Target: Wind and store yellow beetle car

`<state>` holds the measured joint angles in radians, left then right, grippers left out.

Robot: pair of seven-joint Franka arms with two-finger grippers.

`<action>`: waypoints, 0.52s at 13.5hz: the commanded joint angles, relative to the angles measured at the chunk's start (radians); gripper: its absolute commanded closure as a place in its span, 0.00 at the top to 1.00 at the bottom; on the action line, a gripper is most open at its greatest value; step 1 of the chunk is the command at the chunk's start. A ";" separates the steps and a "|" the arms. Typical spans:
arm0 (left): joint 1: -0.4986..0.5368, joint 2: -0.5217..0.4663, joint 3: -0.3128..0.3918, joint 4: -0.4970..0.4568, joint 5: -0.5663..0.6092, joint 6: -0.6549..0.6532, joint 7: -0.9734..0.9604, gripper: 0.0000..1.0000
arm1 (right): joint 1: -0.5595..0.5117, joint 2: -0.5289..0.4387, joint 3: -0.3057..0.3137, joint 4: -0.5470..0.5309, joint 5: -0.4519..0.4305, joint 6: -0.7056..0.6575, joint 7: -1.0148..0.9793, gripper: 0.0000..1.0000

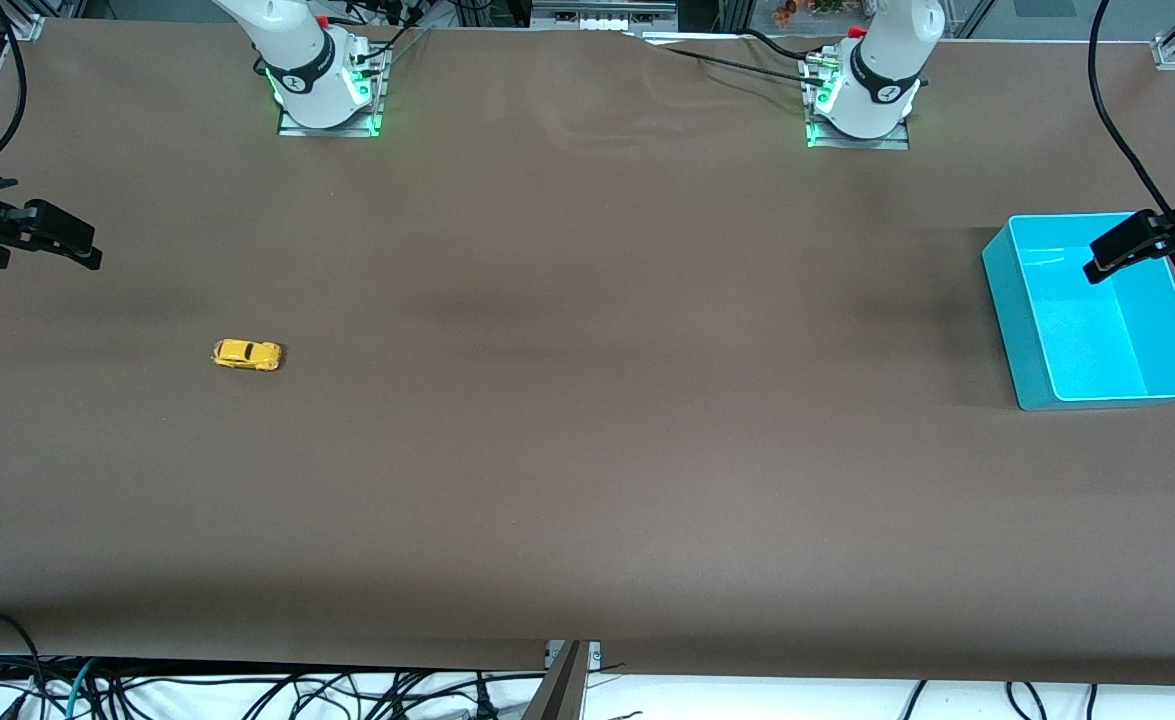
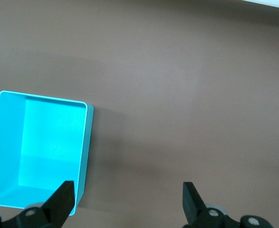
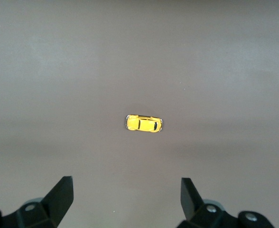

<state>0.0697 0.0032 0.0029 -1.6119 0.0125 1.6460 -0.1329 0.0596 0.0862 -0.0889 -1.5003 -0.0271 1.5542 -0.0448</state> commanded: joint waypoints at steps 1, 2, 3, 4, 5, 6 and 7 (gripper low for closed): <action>-0.002 0.015 0.005 0.033 -0.022 -0.017 0.019 1.00 | -0.018 -0.002 0.011 0.008 0.015 -0.006 0.006 1.00; -0.002 0.015 0.003 0.033 -0.022 -0.017 0.019 1.00 | -0.020 -0.002 0.011 0.008 0.013 -0.006 0.005 1.00; -0.002 0.015 0.005 0.033 -0.020 -0.017 0.019 1.00 | -0.020 -0.002 0.011 0.008 0.013 -0.006 0.005 1.00; -0.002 0.015 0.005 0.033 -0.022 -0.017 0.019 1.00 | -0.020 -0.002 0.009 0.008 0.015 -0.006 0.005 1.00; -0.002 0.015 0.005 0.035 -0.022 -0.017 0.019 1.00 | -0.021 0.000 0.009 0.008 0.015 -0.005 0.005 1.00; -0.002 0.015 0.005 0.033 -0.022 -0.017 0.019 1.00 | -0.020 0.004 0.009 0.008 0.015 -0.003 0.006 1.00; -0.002 0.015 0.005 0.033 -0.022 -0.017 0.019 1.00 | -0.018 0.004 0.009 0.008 0.015 -0.005 0.008 1.00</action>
<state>0.0697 0.0033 0.0029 -1.6118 0.0125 1.6460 -0.1329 0.0535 0.0875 -0.0890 -1.5003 -0.0270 1.5542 -0.0448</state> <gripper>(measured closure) 0.000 0.000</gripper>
